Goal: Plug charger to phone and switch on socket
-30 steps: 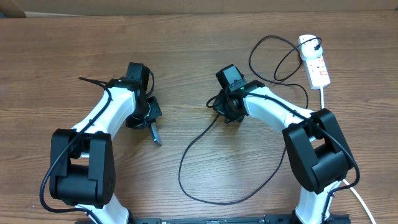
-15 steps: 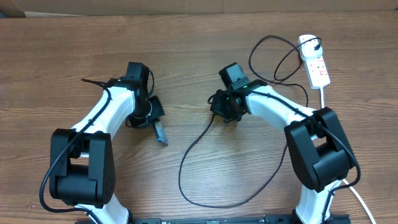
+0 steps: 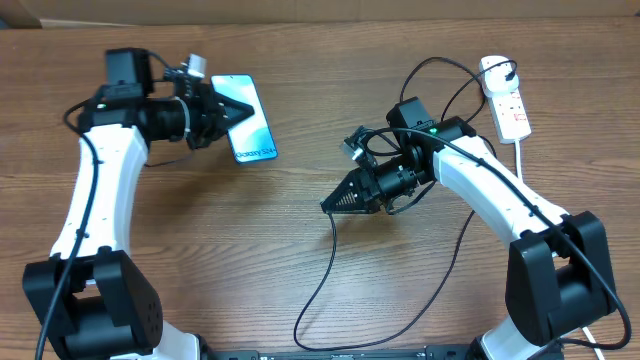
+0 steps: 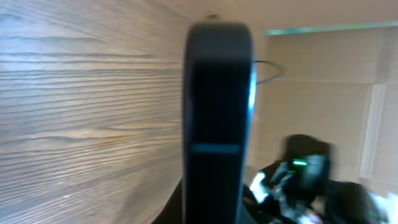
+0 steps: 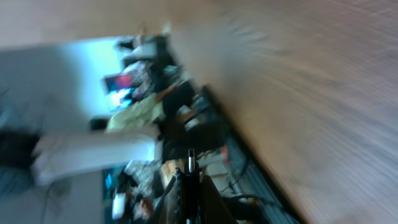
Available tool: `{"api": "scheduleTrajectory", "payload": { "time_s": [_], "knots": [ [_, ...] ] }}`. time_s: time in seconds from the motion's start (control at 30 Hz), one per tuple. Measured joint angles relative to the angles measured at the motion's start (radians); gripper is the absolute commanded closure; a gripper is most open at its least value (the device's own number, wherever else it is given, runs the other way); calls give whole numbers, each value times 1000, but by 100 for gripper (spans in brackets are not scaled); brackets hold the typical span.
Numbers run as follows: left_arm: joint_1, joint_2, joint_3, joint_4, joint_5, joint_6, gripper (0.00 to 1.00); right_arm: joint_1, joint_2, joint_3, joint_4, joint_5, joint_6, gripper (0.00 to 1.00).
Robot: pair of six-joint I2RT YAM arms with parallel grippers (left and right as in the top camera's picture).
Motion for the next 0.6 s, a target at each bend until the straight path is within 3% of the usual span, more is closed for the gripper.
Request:
{"api": "scheduleTrajectory", "payload": {
  "time_s": [0.1, 0.3, 0.6],
  "knots": [
    [39, 0, 0, 16, 141, -4, 96, 14, 0, -1, -80, -103, -107, 96],
    [20, 0, 0, 24, 338, -5, 96, 47, 0, -1, -8, -263, -200, 96],
    [-88, 0, 0, 24, 377, -48, 96, 54, 0, -1, 140, -324, -114, 96]
  ]
}}
